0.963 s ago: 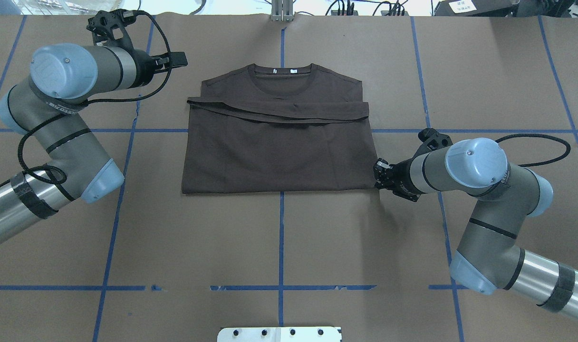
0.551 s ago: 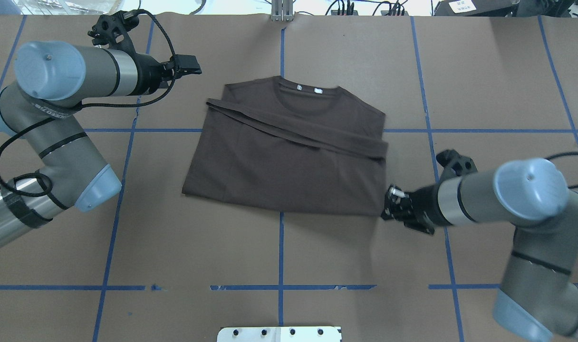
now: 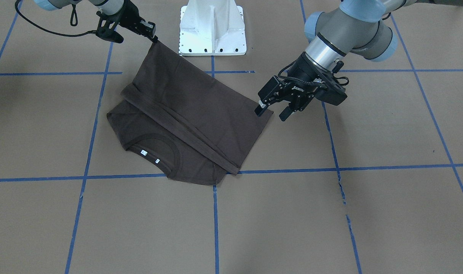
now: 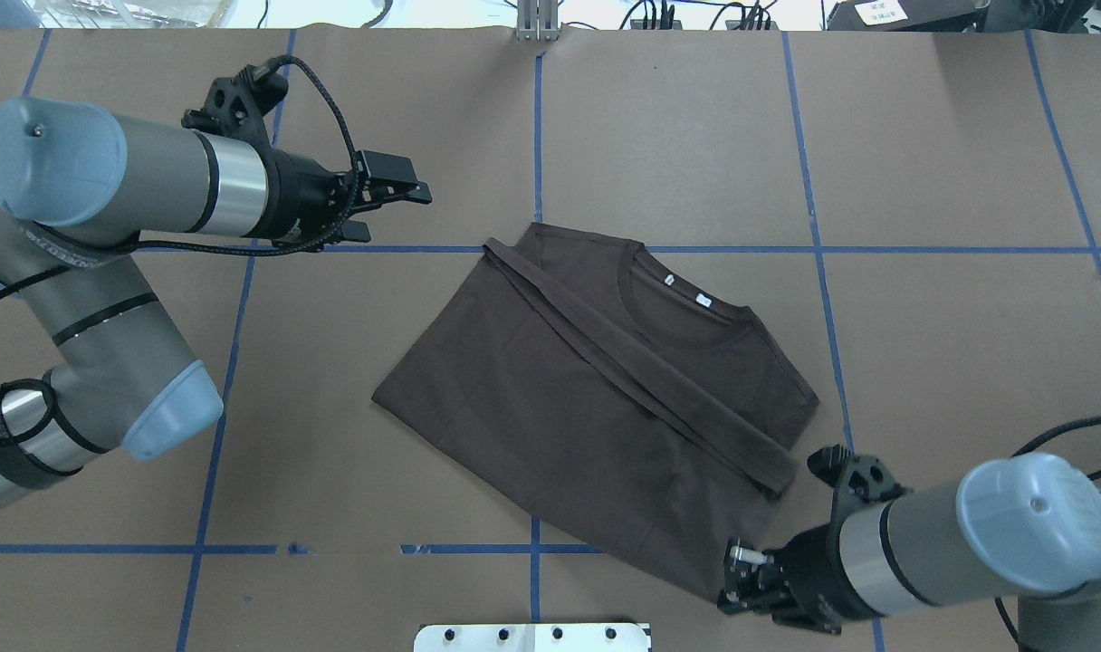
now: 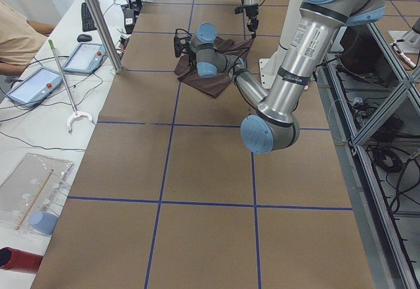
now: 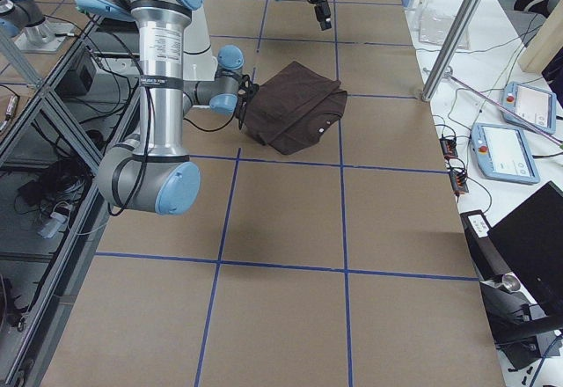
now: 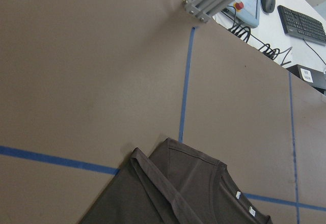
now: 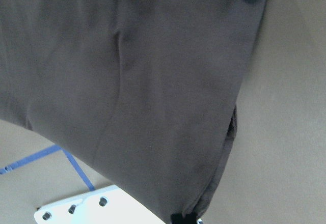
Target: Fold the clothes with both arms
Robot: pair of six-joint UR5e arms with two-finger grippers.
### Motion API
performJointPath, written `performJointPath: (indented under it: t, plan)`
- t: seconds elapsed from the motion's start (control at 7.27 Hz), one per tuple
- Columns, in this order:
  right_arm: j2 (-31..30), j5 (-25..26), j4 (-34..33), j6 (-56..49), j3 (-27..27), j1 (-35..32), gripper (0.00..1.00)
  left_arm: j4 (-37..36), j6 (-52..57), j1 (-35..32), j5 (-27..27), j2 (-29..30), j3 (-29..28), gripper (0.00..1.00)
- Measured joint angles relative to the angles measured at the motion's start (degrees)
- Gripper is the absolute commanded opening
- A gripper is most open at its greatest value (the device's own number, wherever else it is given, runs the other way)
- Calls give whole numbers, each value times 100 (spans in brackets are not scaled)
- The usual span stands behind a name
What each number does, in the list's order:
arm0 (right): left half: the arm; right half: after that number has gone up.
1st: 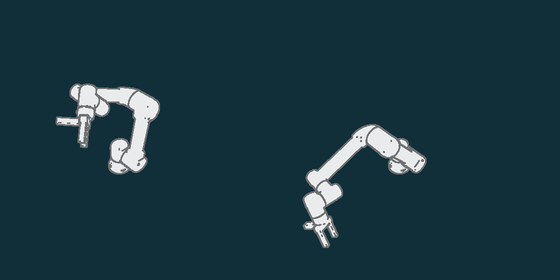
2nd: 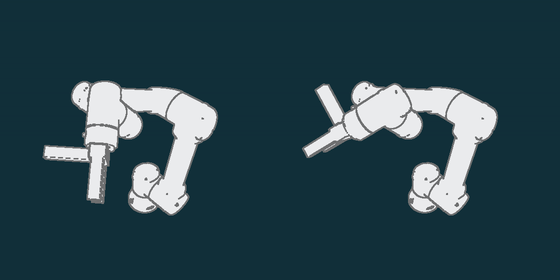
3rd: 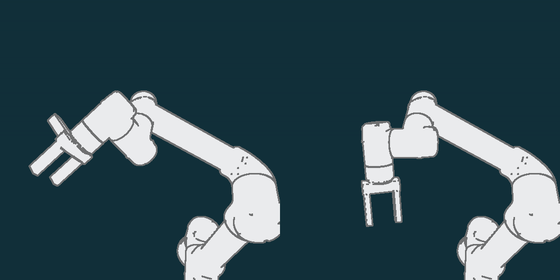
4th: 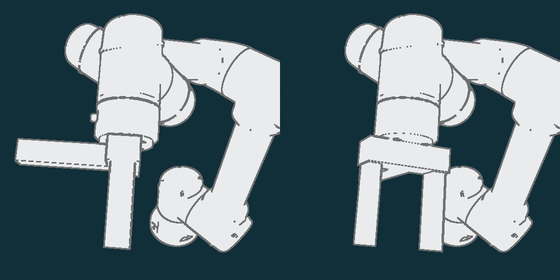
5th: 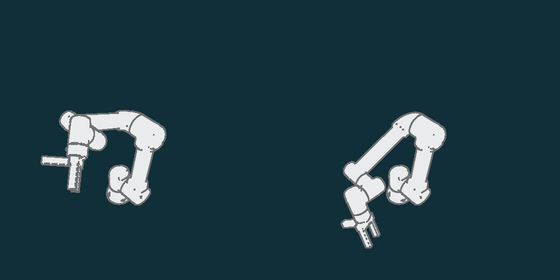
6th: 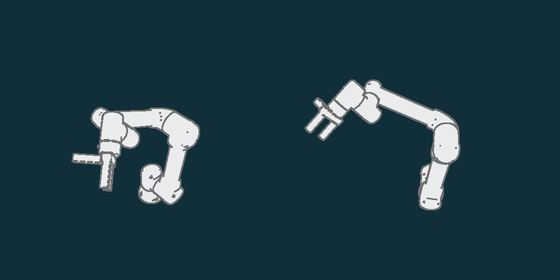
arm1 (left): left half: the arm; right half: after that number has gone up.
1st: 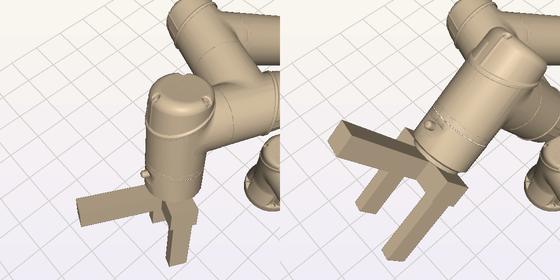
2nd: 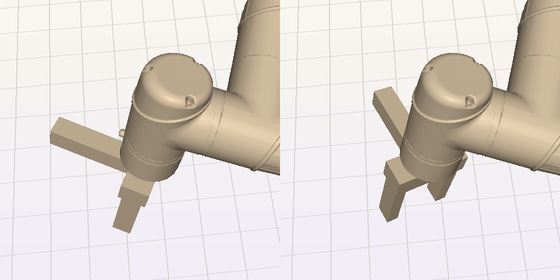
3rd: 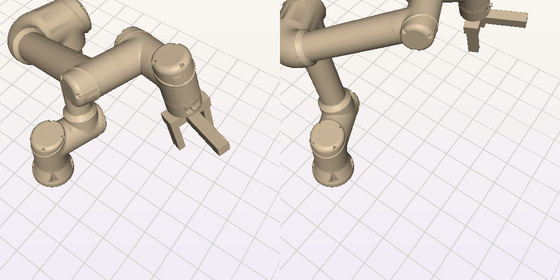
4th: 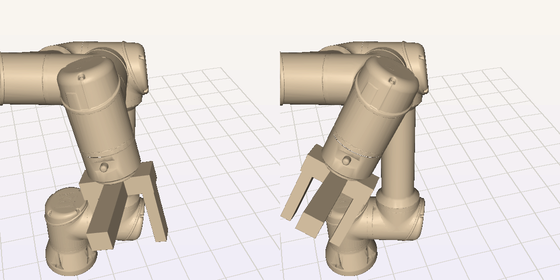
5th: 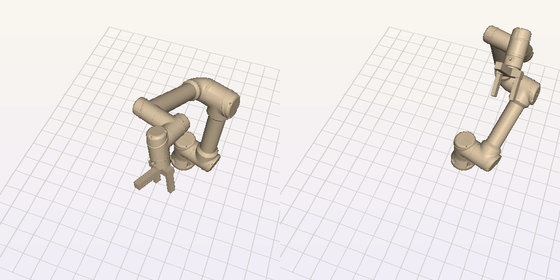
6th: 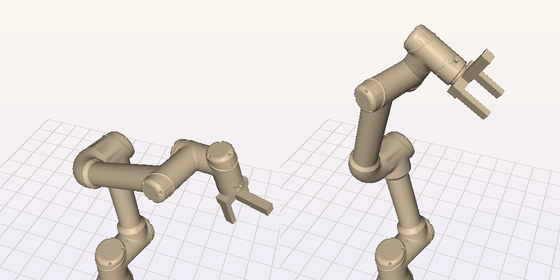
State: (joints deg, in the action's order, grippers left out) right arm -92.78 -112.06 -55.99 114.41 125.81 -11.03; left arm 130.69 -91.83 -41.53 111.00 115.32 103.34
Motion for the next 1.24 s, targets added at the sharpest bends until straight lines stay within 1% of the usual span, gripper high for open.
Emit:
performJointPath:
  t: [0.14,0.41,0.55,0.69,0.83,0.96,1.24]
  plan:
    - [-12,-5,0,7,16,211,99,-8,-83,111,30,-15,15,98]
    - [-92,-1,0,13,46,316,100,-81,-168,384,43,-47,-32,96]
    - [-134,-7,0,5,103,150,100,-314,-284,517,35,-40,-14,96]
    - [-150,-18,0,-4,157,-195,100,-717,-468,688,-62,-20,63,96]
    - [-154,-35,0,-13,166,-613,100,-1161,-669,917,-283,-2,176,95]
    - [-158,-53,0,-24,133,-1012,100,-1500,-789,1090,-476,-4,286,92]
    - [-156,-97,-1,-55,39,-1631,100,-2195,-1017,1355,-690,4,395,83]
